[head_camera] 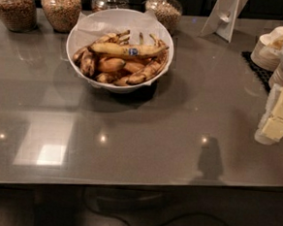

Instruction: Pick banana from white bowl

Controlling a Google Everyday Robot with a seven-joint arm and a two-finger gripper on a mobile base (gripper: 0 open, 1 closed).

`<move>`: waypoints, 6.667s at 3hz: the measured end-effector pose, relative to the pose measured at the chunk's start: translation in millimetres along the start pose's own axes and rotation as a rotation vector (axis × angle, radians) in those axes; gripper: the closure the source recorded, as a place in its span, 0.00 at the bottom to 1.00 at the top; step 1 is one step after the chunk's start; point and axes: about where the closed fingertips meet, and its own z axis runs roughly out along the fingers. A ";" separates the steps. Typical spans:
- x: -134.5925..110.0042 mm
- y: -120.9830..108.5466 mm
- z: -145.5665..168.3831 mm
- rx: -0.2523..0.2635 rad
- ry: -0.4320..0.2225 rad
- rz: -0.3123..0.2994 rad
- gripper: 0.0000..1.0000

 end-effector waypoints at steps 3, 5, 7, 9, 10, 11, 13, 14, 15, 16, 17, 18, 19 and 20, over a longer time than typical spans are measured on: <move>-22.6 -16.8 -0.1 0.095 -0.107 -0.082 0.00; -109.0 -61.2 -7.6 0.252 -0.382 -0.204 0.00; -117.6 -74.8 3.1 0.297 -0.386 -0.218 0.00; -164.0 -109.2 37.8 0.337 -0.434 -0.287 0.12; -183.7 -116.4 53.8 0.331 -0.454 -0.315 0.31; -201.8 -121.1 65.2 0.328 -0.473 -0.337 0.41; -231.9 -129.9 86.1 0.322 -0.501 -0.360 0.39; -243.1 -129.3 101.1 0.298 -0.507 -0.362 0.42; -250.2 -123.2 118.9 0.260 -0.502 -0.368 0.43; -254.5 -120.9 134.0 0.232 -0.491 -0.372 0.48; -256.9 -124.5 146.7 0.218 -0.478 -0.372 0.50; -258.9 -136.0 156.4 0.221 -0.461 -0.369 0.50; -259.6 -139.1 155.7 0.220 -0.456 -0.369 0.69; -257.5 -141.3 152.3 0.224 -0.449 -0.371 0.92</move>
Offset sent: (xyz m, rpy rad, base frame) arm 0.0140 0.0078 0.0025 0.0285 -0.0915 0.0627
